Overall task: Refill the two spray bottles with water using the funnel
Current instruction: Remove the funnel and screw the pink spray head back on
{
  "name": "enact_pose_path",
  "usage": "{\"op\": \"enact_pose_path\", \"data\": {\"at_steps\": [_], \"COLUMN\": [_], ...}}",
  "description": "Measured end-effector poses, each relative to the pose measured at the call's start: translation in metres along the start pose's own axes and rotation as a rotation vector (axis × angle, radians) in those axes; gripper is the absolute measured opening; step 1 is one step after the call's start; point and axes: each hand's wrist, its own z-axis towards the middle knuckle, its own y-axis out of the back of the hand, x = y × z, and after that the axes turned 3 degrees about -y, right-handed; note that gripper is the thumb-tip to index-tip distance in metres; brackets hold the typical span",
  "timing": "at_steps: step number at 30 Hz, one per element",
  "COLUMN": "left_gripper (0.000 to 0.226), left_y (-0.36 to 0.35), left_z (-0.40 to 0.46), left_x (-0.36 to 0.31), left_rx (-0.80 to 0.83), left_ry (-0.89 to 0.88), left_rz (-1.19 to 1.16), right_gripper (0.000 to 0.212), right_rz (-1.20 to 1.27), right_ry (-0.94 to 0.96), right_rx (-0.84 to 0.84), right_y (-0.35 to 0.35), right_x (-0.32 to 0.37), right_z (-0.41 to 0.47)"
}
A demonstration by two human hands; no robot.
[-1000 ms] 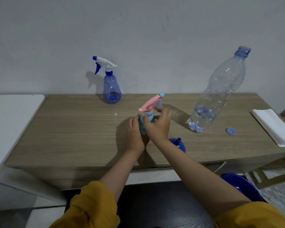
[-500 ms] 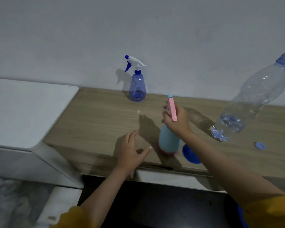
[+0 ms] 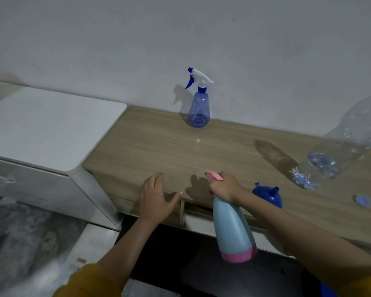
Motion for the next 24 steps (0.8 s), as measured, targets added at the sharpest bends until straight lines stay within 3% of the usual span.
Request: {"op": "enact_pose_path", "data": {"at_steps": [3,10,19,24], "left_gripper": [0.083,0.085,0.084,0.084], "left_y": [0.001,0.004,0.000,-0.012], "left_z": [-0.003,-0.004,0.000,0.006], "left_x": [0.000,0.004,0.001,-0.013], "left_rx": [0.006,-0.001,0.011,0.030], "left_ry": [0.011,0.037,0.025,-0.009], "left_rz": [-0.001,0.017,0.031,0.053], "right_gripper": [0.028,0.021,0.015,0.016], "right_rz": [0.029,0.057,-0.069,0.046], "right_ry": [-0.016,0.026,-0.038,-0.075], "right_rx": [-0.010,0.139,-0.069,-0.104], "right_y": [-0.003,-0.019,0.022,0.038], "right_x": [0.009,0.035,0.007,-0.011], "right_z": [-0.002,-0.005,-0.002,-0.008]}}
